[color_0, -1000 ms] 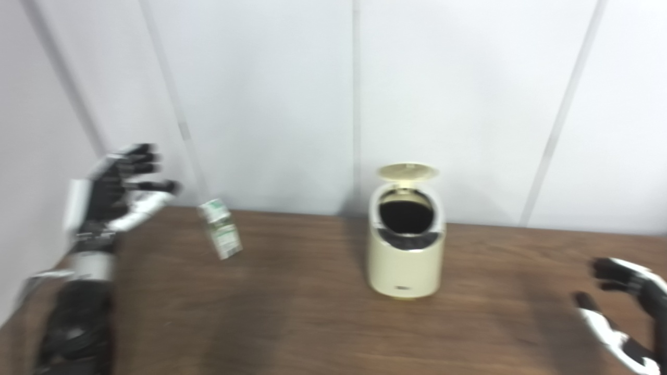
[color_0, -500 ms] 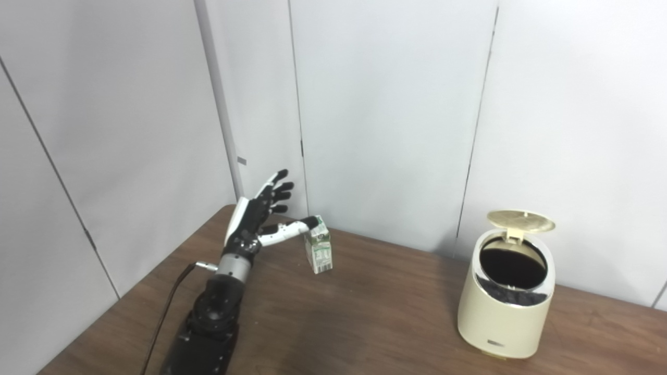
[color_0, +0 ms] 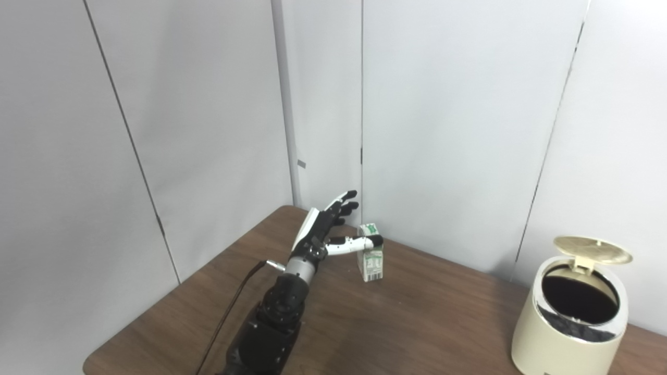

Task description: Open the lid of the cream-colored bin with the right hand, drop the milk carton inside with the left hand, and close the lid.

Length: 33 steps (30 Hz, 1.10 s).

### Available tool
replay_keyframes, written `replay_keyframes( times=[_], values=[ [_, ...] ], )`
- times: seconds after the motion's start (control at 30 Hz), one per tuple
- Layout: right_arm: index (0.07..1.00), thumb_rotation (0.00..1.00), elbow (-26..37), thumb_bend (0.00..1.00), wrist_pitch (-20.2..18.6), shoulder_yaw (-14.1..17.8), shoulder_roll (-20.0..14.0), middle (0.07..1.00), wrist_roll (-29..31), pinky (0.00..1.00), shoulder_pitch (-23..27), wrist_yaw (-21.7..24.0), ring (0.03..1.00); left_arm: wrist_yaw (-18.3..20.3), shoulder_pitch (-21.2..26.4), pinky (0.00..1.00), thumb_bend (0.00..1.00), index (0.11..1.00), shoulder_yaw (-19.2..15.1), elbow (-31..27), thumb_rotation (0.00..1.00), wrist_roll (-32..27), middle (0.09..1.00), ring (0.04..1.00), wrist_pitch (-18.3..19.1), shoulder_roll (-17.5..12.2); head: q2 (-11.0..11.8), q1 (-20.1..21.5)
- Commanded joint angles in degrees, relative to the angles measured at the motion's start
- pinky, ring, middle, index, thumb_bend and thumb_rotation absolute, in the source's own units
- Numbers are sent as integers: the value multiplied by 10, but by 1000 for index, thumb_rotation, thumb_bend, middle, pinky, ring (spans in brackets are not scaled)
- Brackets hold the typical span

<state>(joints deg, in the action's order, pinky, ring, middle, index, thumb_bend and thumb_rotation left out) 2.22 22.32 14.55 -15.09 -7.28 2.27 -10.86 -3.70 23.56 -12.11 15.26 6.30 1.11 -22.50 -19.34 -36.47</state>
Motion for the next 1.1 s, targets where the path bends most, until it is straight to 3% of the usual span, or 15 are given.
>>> replay_keyframes(
  times=[0.0,0.17,0.37,0.53,0.8,1.07],
  values=[
    [605,303,28,257,-1,6,-9,614,6,489,15,3,589,-2,31,884,1000,950,3,11,299,3,875,906,-22,-18,-1,6],
    [604,297,52,259,-24,7,-1,614,6,493,10,6,593,-1,45,947,1000,967,12,43,292,7,900,946,-11,-24,-1,15],
    [603,298,53,250,-25,11,-2,611,1,491,2,5,588,-16,63,903,1000,953,18,79,256,17,884,918,-20,-28,-4,22],
    [600,308,69,256,-41,11,4,610,4,492,-3,6,588,-17,77,865,1000,944,30,116,263,23,869,896,-42,-35,8,29],
    [602,318,67,262,-44,15,5,608,21,484,-10,12,587,-21,95,780,1000,909,38,159,277,26,830,844,-46,-34,9,40],
    [602,321,94,248,-69,23,7,607,10,481,-21,12,584,-14,117,777,1000,899,47,189,230,24,823,834,-42,-31,5,53]
  ],
)
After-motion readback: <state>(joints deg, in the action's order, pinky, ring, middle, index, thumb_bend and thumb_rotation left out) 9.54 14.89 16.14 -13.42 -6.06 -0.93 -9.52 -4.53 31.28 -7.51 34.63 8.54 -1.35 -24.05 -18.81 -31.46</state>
